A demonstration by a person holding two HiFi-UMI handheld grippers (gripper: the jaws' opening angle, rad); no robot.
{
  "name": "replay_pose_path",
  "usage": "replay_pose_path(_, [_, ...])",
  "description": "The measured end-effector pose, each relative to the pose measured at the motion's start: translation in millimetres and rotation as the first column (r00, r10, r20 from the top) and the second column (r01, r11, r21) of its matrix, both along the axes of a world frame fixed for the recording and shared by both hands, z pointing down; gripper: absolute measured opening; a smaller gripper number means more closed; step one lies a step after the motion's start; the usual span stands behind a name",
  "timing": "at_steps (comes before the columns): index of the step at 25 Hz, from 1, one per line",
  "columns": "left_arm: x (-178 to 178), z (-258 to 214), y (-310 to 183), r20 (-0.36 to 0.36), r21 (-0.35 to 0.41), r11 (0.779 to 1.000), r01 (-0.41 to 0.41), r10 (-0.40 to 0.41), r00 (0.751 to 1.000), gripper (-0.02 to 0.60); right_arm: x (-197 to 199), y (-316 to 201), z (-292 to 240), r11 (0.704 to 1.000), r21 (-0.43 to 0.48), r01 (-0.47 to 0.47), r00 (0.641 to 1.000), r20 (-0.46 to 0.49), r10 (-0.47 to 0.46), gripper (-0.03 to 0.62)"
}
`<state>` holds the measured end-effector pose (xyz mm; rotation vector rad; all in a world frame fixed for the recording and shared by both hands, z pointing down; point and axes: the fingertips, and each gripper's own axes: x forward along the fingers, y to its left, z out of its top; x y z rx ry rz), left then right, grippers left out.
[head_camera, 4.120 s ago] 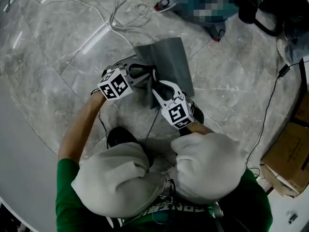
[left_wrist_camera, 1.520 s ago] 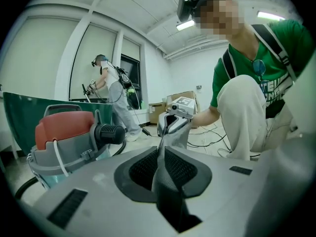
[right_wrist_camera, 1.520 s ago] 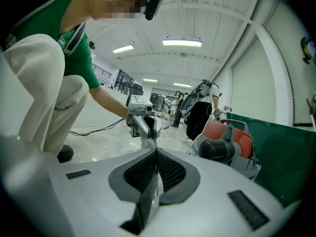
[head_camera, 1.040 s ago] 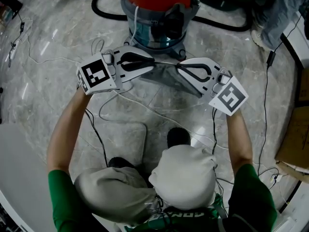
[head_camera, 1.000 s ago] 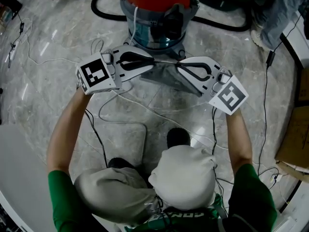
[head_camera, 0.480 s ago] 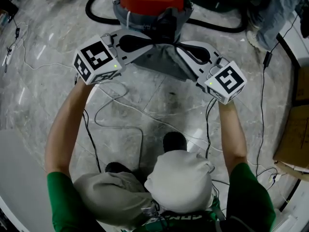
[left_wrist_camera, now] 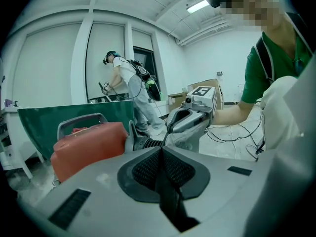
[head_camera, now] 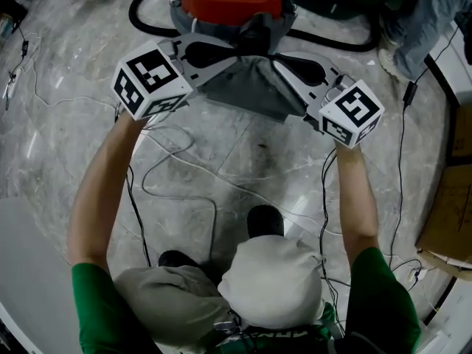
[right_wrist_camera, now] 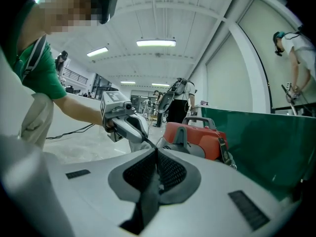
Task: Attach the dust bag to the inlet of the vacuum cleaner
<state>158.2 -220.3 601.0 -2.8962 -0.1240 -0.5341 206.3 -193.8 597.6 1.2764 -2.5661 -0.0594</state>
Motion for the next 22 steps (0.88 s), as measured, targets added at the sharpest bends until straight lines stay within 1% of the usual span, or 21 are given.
replay_pose_path(4, [1.4,-1.3,-1.3,0.002,0.010,1.000,-0.001,0.001,1.000,0.015,3.0,-3.9,-0.3,1.000,-0.001,0.015,1.000,0.022,-0.015,0.017])
replay_pose_path(7, [-3.6,-2.1,-4.7,-0.015,-0.006,1.000,0.007,-0.007,1.000,0.015,-1.6,-9.2,-2.8,1.000,-0.001,0.030,1.000,-0.005,-0.030,0.017])
replay_pose_path(9, [-4.8,-3.4,-6.6,-0.023,0.000,1.000,0.014,-0.014,1.000,0.015,-3.2,-11.2,-4.6,0.999,-0.001,0.038,0.999,-0.019,-0.038,0.017])
replay_pose_path(14, [3.5,-4.2,-11.3,-0.013,0.038,0.999,0.034,-0.033,0.999,0.015,5.4,-13.8,-1.4,1.000,-0.009,0.011,0.998,0.055,-0.011,0.017])
replay_pose_path(17, [8.9,-4.1,-15.8,-0.005,0.051,0.998,0.040,-0.040,0.999,0.015,10.8,-18.4,-1.7,1.000,-0.009,-0.008,0.999,0.050,0.008,0.017])
replay_pose_path(22, [13.8,-3.0,-26.9,-0.035,-0.003,0.997,0.083,-0.083,0.996,0.017,16.5,-31.5,-6.0,1.000,-0.012,-0.017,1.000,-0.004,0.017,0.020])
